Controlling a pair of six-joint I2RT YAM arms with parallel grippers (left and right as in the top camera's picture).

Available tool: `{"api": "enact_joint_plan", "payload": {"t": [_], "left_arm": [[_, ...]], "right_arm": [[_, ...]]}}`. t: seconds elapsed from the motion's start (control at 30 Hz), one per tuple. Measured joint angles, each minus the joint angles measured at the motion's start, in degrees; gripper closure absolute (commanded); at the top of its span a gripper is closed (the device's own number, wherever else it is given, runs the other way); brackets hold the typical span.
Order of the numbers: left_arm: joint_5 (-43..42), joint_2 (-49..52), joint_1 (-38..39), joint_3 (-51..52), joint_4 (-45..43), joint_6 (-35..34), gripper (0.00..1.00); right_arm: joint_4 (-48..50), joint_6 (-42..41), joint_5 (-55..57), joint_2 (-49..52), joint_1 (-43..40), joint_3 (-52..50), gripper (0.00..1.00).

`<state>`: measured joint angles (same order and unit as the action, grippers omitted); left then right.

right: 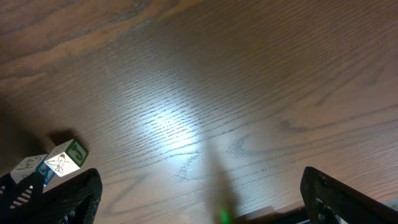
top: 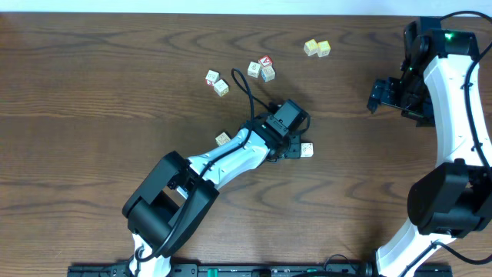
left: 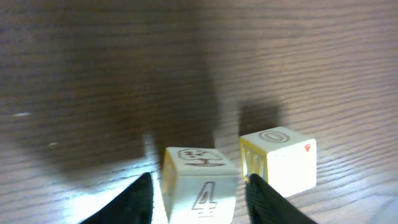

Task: Lift 3 blocks
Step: 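Slide the '4' block right with the left gripper beside the 'W' block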

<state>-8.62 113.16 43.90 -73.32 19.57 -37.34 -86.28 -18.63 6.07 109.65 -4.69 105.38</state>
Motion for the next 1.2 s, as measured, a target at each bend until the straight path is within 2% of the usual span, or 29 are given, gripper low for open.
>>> {"api": "enact_joint_plan", "payload": {"t": [0.07, 0.43, 0.6, 0.9, 1.2], "left_arm": [[0.0, 0.0, -0.4, 0.0, 1.1, 1.1, 0.42], [-0.7, 0.0, -0.2, 0.0, 4.0, 7.2, 0.42], [-1.3, 0.0, -0.1, 0.0, 4.0, 7.6, 0.42], [-2.0, 0.0, -0.1, 0.0, 4.0, 8.2, 0.34], [-2.0, -1.4, -0.7, 0.0, 4.2, 8.9, 0.34]], "right_arm": [[0.0, 0.0, 0.0, 0.0, 0.0, 0.0, 0.01], [0.0, 0.0, 0.0, 0.0, 0.0, 0.0, 0.01], [0.0, 0.0, 0.0, 0.0, 0.0, 0.0, 0.01], [0.0, 0.0, 0.0, 0.0, 0.0, 0.0, 0.01], [0.0, 0.0, 0.0, 0.0, 0.0, 0.0, 0.01]]}}
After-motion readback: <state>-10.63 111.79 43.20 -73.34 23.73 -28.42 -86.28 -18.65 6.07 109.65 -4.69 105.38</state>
